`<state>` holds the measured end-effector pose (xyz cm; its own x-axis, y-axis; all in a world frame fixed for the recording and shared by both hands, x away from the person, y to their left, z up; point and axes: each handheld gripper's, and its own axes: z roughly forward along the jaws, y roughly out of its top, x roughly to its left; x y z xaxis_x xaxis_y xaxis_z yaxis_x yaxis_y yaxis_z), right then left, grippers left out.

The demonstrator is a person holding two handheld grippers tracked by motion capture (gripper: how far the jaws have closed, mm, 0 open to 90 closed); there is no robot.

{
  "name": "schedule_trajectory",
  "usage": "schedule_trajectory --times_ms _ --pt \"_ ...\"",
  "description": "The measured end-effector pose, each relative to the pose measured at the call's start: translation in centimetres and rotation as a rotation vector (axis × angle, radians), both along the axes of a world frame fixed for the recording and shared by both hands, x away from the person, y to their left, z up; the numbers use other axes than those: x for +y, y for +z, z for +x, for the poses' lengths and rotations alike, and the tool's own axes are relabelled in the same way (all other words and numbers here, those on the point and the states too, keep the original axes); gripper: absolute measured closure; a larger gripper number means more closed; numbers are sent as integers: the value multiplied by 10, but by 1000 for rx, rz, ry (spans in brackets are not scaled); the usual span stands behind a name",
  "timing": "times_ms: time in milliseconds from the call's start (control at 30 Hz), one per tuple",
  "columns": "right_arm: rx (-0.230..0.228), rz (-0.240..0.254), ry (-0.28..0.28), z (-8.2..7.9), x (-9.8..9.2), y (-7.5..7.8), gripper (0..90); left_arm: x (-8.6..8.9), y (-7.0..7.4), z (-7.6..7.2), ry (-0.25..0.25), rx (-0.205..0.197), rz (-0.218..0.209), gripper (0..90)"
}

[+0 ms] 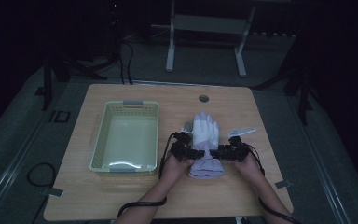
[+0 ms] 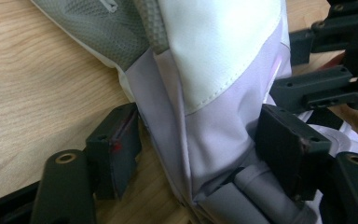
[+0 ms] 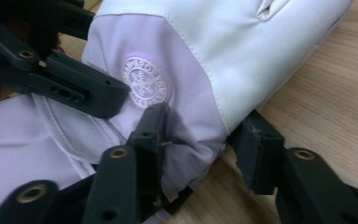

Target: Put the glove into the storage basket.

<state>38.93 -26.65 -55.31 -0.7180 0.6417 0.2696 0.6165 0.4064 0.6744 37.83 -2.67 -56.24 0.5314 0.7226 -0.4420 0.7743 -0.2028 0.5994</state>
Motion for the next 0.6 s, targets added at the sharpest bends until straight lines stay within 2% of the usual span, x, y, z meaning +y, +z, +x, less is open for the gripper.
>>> schedule_trajectory --times_ms 33,100,200,267,400,467,533,600 --pt "5 8 5 0 0 0 632 1 -1 1 -7 12 -20 354" --pt "-14 2 6 -3 2 1 689 1 0 2 -19 27 -44 415" --pt "-23 -14 -26 -5 4 4 796 0 5 1 -37 17 -30 536" --pt "-18 -31 -46 -6 7 9 811 -1 8 1 -37 13 -31 573" --pt "-55 -56 -62 -11 12 19 823 3 18 -1 -49 19 -56 633" --pt "-75 -48 -66 -14 12 27 825 4 26 -2 -56 7 -67 647" --pt "-95 -35 -69 -16 11 35 825 4 35 -3 -64 -14 -60 652" --pt "-91 -21 -87 -18 11 43 826 5 44 -4 -62 -27 -56 651"
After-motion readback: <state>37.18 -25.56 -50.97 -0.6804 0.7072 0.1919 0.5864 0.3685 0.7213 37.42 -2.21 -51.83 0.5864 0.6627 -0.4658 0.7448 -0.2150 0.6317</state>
